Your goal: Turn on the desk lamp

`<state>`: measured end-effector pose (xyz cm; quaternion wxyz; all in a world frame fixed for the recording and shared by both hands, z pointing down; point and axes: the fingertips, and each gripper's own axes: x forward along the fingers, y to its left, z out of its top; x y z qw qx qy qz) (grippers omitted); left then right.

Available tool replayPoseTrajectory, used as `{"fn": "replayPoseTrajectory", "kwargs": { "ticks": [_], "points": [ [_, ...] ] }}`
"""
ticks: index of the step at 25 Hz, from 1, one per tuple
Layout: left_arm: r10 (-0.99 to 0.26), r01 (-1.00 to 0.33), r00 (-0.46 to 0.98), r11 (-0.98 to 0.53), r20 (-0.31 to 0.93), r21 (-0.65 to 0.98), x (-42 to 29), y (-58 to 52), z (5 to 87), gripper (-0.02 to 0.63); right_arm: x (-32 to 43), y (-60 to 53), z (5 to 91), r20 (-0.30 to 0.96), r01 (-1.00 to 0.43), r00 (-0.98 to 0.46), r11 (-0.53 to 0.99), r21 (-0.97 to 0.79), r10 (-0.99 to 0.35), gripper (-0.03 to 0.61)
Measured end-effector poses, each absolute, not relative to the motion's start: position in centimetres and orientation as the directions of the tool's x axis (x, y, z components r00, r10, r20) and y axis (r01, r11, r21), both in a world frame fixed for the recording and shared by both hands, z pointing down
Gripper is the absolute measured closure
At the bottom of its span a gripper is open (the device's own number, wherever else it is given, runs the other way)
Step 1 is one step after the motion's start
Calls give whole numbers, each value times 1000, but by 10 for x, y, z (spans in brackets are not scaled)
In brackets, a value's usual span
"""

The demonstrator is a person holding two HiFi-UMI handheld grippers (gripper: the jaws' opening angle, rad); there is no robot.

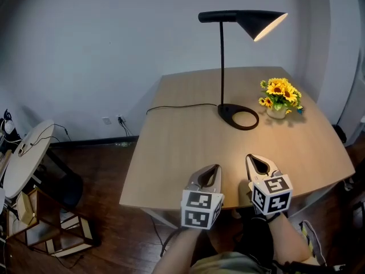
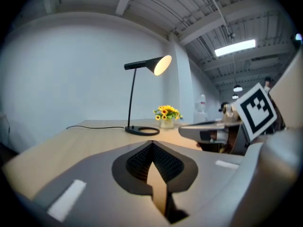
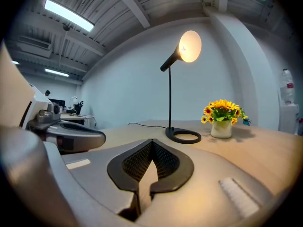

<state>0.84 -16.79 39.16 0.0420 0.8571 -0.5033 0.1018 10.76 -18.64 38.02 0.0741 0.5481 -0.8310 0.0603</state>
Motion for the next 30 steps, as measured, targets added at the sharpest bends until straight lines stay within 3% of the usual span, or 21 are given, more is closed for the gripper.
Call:
{"fn": "replayPoseTrajectory", "kwargs": {
  "ticks": [2, 4, 6, 9, 14, 30],
  "points": [
    [-864, -845, 434, -489, 254, -219, 19, -152, 401, 617, 101, -171, 386, 211, -904, -424, 427, -32, -881, 580],
    [-864, -821, 438, -497, 248, -280, 26, -141, 404, 617, 93, -156, 394, 238, -894, -431, 448, 23, -871, 580],
    [-848, -842, 474, -515, 236, -161, 19, -140, 401, 615, 88, -143, 398, 242, -885, -425, 457, 93, -872, 580],
    [-833, -855, 507, -519, 223, 2, 3, -138, 398, 617, 89, -132, 397, 235, -883, -442, 465, 53, -866, 580],
    [-850, -859, 483, -507, 213, -77, 6, -120, 394, 615, 91, -119, 396, 248, -883, -452, 469, 14, -857, 580],
    [-847, -858, 500, -513, 181, -34, 6, -83, 386, 615, 94, -81, 384, 214, -885, -451, 465, 16, -867, 580]
  ]
}}
